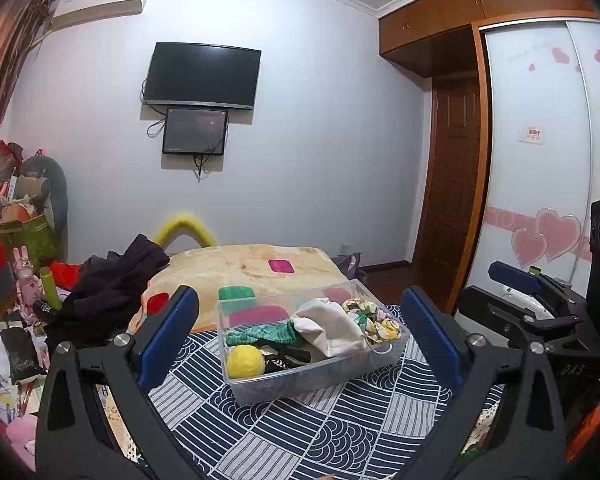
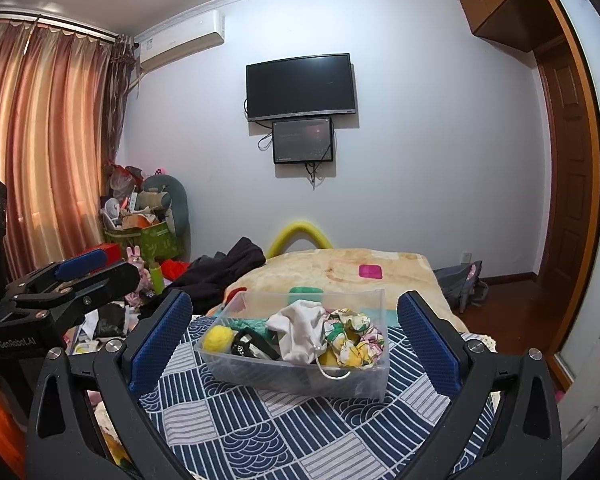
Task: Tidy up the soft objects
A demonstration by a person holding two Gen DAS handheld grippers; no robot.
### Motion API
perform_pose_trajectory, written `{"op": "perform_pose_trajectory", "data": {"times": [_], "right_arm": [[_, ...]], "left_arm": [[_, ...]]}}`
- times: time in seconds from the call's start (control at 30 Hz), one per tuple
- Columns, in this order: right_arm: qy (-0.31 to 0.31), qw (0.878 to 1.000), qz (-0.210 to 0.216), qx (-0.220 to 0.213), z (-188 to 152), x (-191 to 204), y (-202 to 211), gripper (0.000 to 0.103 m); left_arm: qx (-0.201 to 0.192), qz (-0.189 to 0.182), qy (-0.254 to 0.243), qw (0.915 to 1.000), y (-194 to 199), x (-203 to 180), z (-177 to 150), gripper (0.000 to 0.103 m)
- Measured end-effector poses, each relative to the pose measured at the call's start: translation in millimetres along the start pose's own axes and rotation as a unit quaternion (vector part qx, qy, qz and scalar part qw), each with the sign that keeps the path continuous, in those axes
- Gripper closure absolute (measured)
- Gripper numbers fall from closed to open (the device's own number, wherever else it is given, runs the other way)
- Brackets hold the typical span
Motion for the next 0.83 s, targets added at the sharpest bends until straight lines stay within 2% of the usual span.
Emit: {"op": "perform_pose_trajectory", "data": {"times": [0.2, 0.57, 0.83], "right_arm": [[-0.001, 1.000, 0.000, 0.000, 0.0, 0.0, -0.2, 0.000], [-0.005, 1.000, -0.001, 0.008, -1.6, -2.0, -3.1, 0.000], [-0.006, 1.000, -0.002, 0.010, -2.1, -2.9, -3.0, 0.000]], "left_arm": [[-0.002, 0.007, 0.003, 1.0000, 0.9, 2.2, 0.9, 0.001], [0.007, -0.010, -0.001, 0.9999, -0.4, 1.9, 0.2, 0.001], [0.015, -0.007, 0.007, 0.9998, -3.2, 5.0, -0.2, 0.001]]}}
Point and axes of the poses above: each gripper's, at about its wrist camera, not at the fingertips, and y roughly against the way its jaws point, x to its left, z to its top, the point moved 1 cm from there along -y, roughly the way its jaws point, and after that the axes turned 4 degrees about z, right-handed, at the moved point
